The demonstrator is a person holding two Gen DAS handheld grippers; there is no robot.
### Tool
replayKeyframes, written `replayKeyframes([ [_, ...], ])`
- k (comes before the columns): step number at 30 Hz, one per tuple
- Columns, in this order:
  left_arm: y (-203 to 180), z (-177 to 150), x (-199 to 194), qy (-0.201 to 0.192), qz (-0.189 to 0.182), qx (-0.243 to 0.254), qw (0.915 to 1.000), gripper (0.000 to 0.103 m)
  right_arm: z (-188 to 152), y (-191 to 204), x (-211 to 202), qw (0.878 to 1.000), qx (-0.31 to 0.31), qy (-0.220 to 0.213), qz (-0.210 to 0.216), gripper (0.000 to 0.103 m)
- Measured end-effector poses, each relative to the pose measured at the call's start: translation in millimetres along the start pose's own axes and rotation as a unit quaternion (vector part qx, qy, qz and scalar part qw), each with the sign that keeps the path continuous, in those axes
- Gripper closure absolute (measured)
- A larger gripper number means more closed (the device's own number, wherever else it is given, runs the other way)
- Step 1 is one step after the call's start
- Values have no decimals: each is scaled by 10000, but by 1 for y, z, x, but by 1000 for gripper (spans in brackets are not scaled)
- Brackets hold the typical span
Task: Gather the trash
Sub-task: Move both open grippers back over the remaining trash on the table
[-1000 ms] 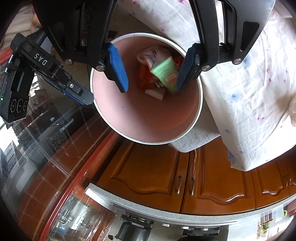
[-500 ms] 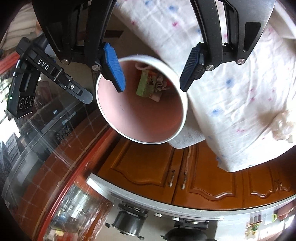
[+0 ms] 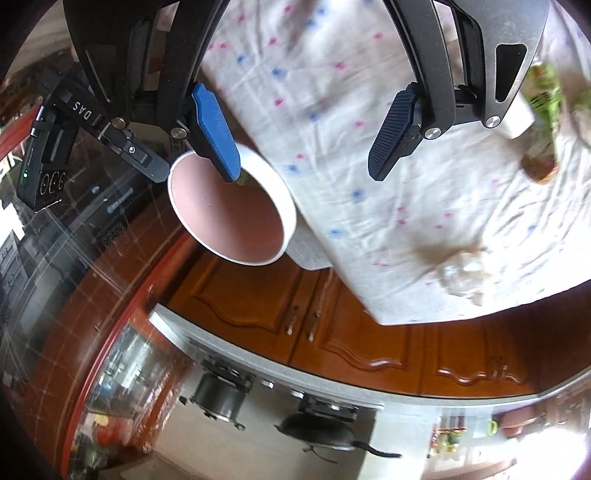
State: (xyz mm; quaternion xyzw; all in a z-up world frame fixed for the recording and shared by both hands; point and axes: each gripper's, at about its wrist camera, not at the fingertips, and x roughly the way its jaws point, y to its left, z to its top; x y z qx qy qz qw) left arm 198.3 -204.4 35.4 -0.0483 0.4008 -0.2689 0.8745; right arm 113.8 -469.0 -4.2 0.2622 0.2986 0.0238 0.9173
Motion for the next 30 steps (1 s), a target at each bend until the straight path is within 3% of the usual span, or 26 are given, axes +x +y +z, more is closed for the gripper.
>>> replayKeyframes([
  [19,96,-41,-74,-343,606,-767,9946,29,-44,86,18,9951,-623,382,661,19],
  [30,142,-61,-89,-288,947,-1059,9894,29,-65,132,34,9879,-1027,655,955,19],
])
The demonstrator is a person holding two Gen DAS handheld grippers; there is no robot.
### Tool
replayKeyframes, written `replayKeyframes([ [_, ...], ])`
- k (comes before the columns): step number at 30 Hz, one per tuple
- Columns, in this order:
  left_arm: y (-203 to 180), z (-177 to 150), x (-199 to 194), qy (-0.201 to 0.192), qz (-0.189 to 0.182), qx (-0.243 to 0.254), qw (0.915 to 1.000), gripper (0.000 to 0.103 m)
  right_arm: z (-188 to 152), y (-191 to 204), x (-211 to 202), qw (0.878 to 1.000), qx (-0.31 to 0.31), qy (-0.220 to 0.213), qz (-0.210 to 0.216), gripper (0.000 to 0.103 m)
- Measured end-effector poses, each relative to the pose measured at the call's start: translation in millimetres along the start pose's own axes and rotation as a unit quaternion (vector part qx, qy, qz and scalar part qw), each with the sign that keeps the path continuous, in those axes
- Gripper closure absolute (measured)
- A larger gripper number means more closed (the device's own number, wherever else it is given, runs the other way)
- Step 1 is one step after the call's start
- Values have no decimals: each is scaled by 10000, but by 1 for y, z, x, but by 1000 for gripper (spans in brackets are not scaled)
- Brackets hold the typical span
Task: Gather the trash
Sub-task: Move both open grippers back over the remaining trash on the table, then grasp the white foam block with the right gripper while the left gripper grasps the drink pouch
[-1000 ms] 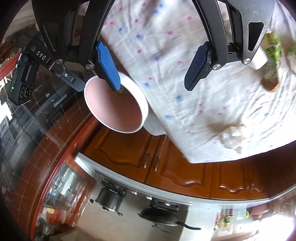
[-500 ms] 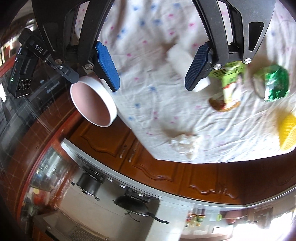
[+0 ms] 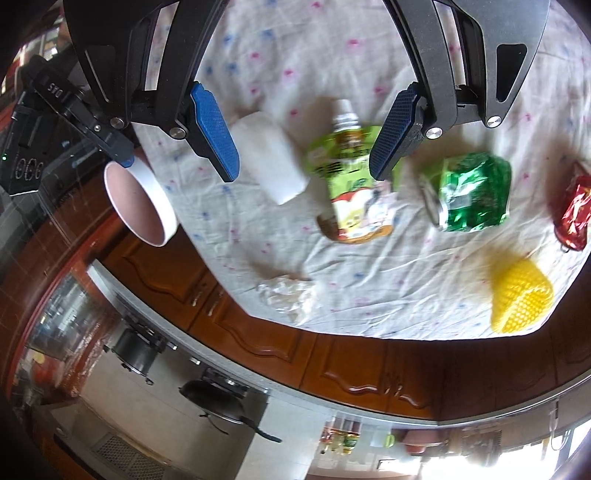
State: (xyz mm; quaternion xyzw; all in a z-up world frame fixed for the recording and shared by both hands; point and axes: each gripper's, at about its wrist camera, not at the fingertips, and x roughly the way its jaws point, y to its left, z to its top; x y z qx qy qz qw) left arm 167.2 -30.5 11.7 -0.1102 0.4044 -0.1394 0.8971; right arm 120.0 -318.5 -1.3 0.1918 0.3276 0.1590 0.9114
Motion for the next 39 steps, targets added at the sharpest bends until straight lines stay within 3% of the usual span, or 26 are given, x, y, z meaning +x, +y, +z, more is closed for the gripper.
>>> replayKeyframes([
  [14,37,6,5,119,299,-229,9992,29,-9,48,38,9975,-523,376,275,19],
  [23,44,14,11,131,396,-223,9989,29,-15,71,84,9900,-989,930,392,20],
  [25,40,16,15,157,426,-134,9989,29,-17,76,94,9878,-1117,1018,372,28],
  [27,35,19,21,196,470,-10,9987,29,-17,75,99,9870,-1160,1074,295,75],
  [34,12,20,48,322,631,440,9965,29,-6,44,74,9939,-802,760,57,75],
  [37,5,19,60,433,745,593,9945,50,-1,27,58,9963,-613,602,-76,75],
  [39,2,17,72,621,816,687,9924,70,2,16,51,9973,-487,540,-123,75],
])
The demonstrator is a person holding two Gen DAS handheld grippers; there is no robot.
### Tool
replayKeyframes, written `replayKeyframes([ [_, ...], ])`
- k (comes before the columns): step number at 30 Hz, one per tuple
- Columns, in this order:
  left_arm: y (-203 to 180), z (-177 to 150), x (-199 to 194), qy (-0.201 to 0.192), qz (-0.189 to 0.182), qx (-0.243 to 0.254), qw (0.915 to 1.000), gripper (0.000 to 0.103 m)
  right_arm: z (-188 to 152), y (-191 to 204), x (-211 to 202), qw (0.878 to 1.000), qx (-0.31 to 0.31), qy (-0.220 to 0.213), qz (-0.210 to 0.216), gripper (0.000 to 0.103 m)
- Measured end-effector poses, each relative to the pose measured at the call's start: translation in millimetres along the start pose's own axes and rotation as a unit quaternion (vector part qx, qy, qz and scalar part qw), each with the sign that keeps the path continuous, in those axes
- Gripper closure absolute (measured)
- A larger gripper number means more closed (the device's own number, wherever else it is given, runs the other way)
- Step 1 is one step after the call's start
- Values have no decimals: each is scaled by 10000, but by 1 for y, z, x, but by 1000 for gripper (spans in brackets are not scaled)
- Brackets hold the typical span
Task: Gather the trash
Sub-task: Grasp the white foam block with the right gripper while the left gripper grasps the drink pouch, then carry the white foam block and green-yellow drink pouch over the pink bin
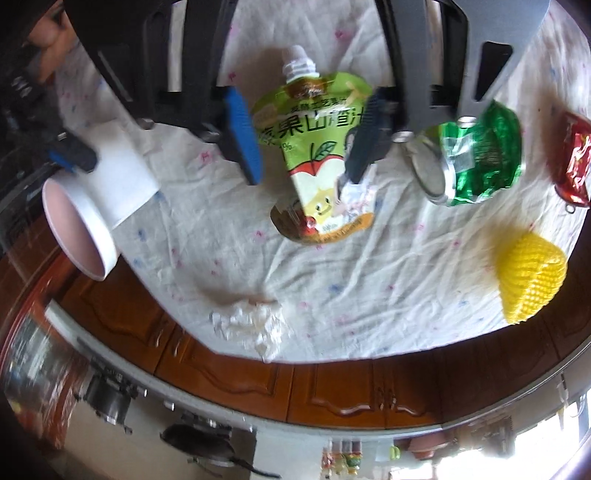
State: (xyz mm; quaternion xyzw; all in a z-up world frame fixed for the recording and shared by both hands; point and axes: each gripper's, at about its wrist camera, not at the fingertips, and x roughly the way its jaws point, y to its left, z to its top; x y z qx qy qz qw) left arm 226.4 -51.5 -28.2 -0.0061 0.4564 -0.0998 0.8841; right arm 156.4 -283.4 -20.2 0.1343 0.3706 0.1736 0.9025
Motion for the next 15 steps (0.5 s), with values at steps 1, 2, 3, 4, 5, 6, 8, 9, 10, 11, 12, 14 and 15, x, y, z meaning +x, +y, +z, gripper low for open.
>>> replayKeyframes([
  [1,-1,-1,6,100,27,21,9999,73,0,-6,-4,10000,67,-33,-22,75],
  [2,-2,-1,5,36,65,31,10000,73,0,-9,-5,9999,98,-43,-33,75],
  [3,-3,-2,4,6,97,60,9999,76,-1,-12,-7,9999,128,-53,-35,75],
  [4,-5,-2,1,-45,135,88,9999,80,-1,-15,-9,9998,164,-67,-38,75],
  [5,-5,-2,-2,-94,129,79,9998,88,-1,-16,-10,9998,184,-79,-43,75],
  [6,-6,-1,-4,-128,90,67,9999,92,-2,-18,-12,9997,205,-97,-50,75],
  [8,-8,0,-11,-225,-41,55,9997,94,-3,-22,-17,9995,258,-145,-61,75],
  [9,-11,0,-15,-265,-111,60,9996,95,-4,-26,-21,9994,302,-180,-52,75],
  [10,-13,1,-17,-282,-161,70,9994,96,-4,-29,-24,9992,337,-209,-52,75],
  [11,-15,1,-20,-306,-253,76,9992,97,-4,-31,-27,9990,364,-247,-71,75],
  [12,-17,1,-22,-327,-305,90,9990,97,-4,-32,-30,9989,374,-268,-85,75],
  [14,-22,2,-26,-384,-364,115,9985,98,-4,-36,-37,9986,399,-340,-114,75],
  [15,-23,2,-28,-416,-407,109,9982,98,-4,-36,-39,9984,405,-364,-129,75],
])
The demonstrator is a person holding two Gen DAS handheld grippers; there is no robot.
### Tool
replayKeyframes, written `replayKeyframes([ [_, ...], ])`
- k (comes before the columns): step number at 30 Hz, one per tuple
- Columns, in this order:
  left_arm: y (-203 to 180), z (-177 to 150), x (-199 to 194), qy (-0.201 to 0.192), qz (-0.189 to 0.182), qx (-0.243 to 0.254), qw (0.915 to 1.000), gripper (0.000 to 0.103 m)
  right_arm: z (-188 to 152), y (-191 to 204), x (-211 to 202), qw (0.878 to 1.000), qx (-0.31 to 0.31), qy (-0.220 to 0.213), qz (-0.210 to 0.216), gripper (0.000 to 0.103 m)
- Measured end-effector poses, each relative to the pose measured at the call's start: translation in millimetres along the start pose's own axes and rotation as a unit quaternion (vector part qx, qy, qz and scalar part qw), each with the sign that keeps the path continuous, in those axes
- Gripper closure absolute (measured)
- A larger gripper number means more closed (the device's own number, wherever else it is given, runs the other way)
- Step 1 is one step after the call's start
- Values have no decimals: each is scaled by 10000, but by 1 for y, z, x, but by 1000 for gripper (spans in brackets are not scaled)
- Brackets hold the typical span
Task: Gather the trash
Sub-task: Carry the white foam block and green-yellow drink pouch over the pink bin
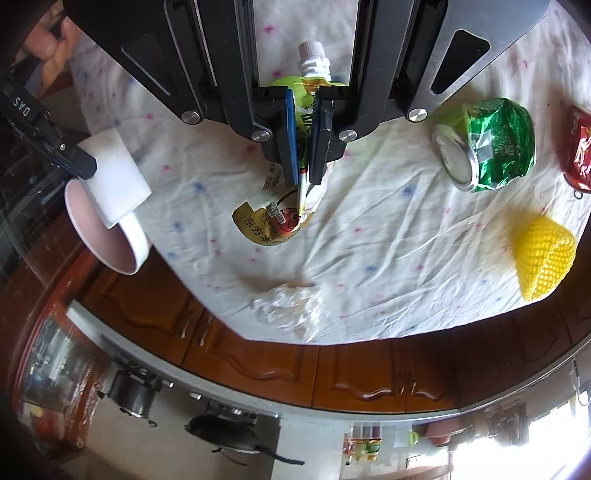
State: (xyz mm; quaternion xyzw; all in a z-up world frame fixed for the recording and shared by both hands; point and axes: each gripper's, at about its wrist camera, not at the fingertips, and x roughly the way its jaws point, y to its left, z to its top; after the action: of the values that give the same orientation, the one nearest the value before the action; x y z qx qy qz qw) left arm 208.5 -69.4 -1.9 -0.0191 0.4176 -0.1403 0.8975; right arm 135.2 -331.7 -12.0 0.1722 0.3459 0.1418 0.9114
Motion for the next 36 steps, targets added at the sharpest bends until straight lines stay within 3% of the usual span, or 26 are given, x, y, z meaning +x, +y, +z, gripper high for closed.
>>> replayKeyframes([
  [10,-30,5,-17,-221,-449,117,9987,99,4,-11,-29,9994,97,-313,-87,75],
  [36,-136,24,-19,-340,-1001,942,9899,99,8,-61,-84,9944,457,-781,-545,75],
])
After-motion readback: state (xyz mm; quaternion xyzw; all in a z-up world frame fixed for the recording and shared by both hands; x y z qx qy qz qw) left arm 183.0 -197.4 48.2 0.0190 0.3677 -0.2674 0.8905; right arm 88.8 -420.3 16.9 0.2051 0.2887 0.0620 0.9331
